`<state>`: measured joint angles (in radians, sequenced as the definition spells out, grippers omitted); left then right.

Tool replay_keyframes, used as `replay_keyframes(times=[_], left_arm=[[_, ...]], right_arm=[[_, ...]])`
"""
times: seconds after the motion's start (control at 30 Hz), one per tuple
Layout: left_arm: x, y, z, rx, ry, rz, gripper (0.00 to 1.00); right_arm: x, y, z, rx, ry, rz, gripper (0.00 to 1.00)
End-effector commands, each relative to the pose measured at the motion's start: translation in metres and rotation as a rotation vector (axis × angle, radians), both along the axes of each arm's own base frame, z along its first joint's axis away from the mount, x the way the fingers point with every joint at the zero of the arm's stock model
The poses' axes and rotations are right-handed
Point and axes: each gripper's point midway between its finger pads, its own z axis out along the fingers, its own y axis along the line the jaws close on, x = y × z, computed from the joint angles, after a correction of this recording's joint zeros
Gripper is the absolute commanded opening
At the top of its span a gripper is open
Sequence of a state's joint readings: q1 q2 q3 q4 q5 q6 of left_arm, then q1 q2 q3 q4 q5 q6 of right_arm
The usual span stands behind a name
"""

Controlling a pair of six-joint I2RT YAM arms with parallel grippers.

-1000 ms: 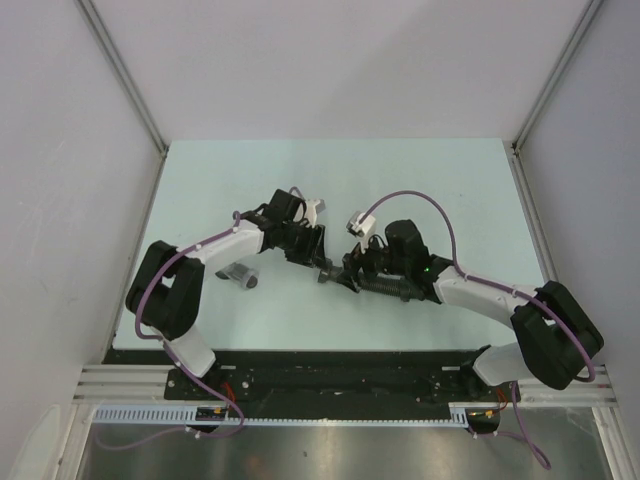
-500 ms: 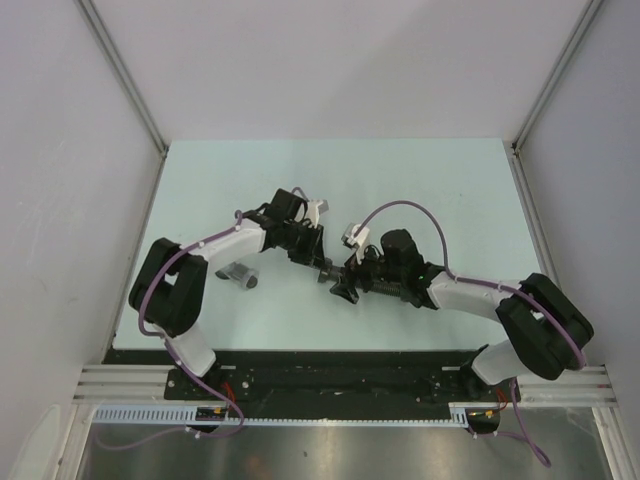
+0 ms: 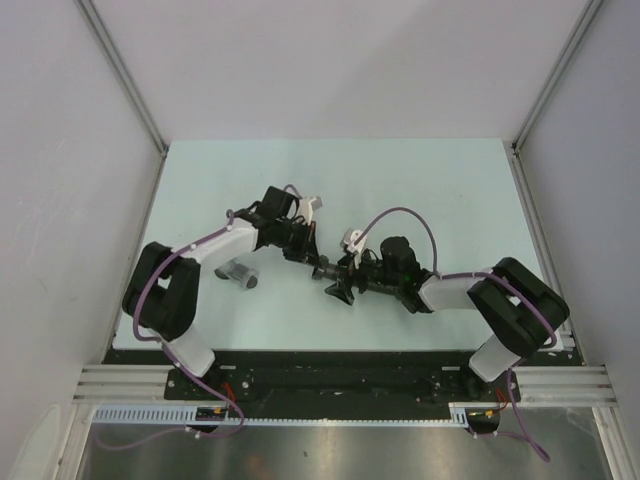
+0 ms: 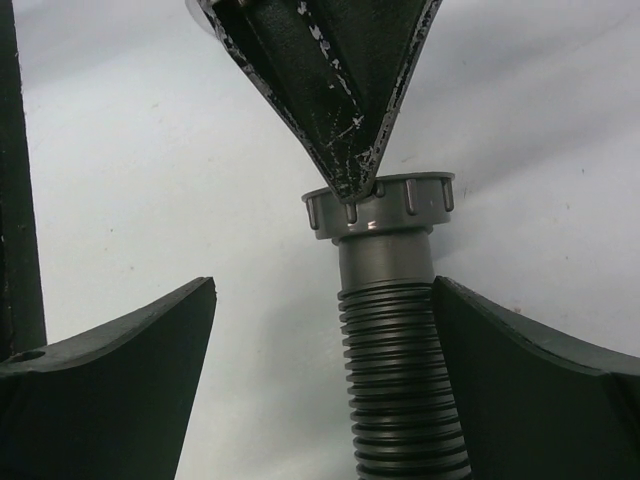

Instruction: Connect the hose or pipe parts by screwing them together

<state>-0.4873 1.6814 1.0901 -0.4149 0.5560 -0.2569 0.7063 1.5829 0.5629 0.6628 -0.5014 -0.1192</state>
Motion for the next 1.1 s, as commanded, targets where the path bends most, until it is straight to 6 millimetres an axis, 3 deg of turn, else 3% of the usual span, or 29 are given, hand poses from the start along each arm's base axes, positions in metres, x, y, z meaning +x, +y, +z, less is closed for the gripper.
replay_keyframes(times=[0.0, 0.47, 0.73, 1.07], left_arm=[[-0.006, -0.007, 0.035, -0.101, -0.069, -0.065, 0.0], [-0.017, -0.001, 0.064, -0.142, -0.129, -0.049, 0.0], [-0.02, -0.001, 0.077, -0.162, -0.148, -0.039, 0.0], [-0.026, -0.001, 0.089, -0.188, -0.165, -0.043, 0.01]], right_arm=[[-0.002, 0.016, 0.018, 0.106, -0.093, 0.062, 0.95], [0.001, 0.017, 0.048, 0.174, -0.221, 0.051, 0.98], [0.004, 0.008, 0.085, 0.177, -0.336, 0.014, 1.0], [0.011, 0.006, 0.082, 0.178, -0.341, 0.031, 1.0]])
